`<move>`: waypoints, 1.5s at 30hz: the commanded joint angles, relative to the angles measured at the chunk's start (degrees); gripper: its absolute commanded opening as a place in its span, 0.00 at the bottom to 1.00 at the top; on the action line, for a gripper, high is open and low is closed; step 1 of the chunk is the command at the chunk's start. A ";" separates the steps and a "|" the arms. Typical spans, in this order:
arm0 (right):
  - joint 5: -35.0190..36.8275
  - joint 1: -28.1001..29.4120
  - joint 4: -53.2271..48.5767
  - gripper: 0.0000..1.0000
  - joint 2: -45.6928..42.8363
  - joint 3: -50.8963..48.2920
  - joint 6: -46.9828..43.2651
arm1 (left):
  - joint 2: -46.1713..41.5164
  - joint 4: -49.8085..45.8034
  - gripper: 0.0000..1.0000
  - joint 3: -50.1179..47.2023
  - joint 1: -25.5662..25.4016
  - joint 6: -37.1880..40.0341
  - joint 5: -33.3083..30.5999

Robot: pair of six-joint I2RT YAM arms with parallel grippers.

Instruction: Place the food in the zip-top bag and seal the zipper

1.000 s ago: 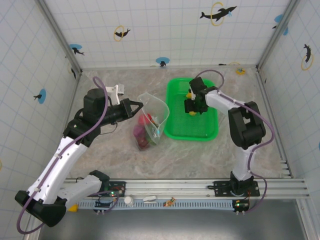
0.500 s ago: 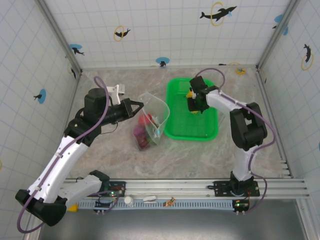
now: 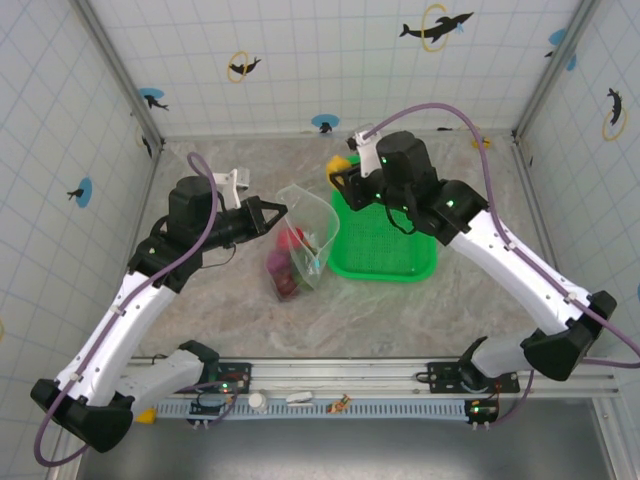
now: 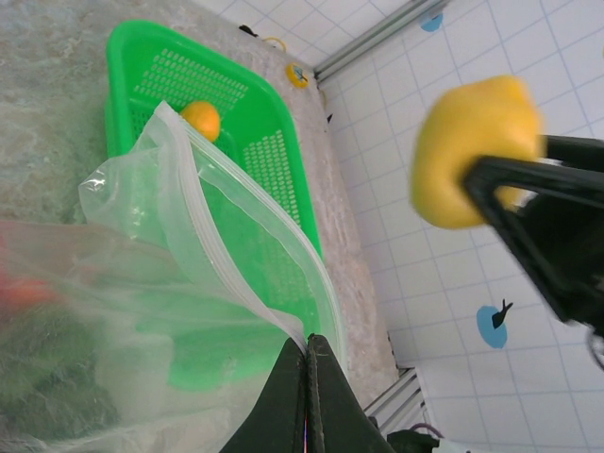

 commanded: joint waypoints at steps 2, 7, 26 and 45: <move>-4.02 4.61 -5.48 0.31 2.87 5.64 1.22 | -0.87 -0.44 0.00 2.44 0.11 0.41 -1.04; -5.68 5.86 -7.52 0.31 5.91 2.59 0.71 | -1.24 -1.49 0.00 3.24 0.11 0.79 -1.66; -10.89 6.96 -16.45 0.34 23.92 14.53 -0.64 | -0.92 -1.98 0.00 3.17 0.11 2.13 -1.68; -0.82 9.38 -6.27 0.63 22.78 9.28 6.39 | 0.06 -1.41 0.00 2.63 0.11 1.62 -2.45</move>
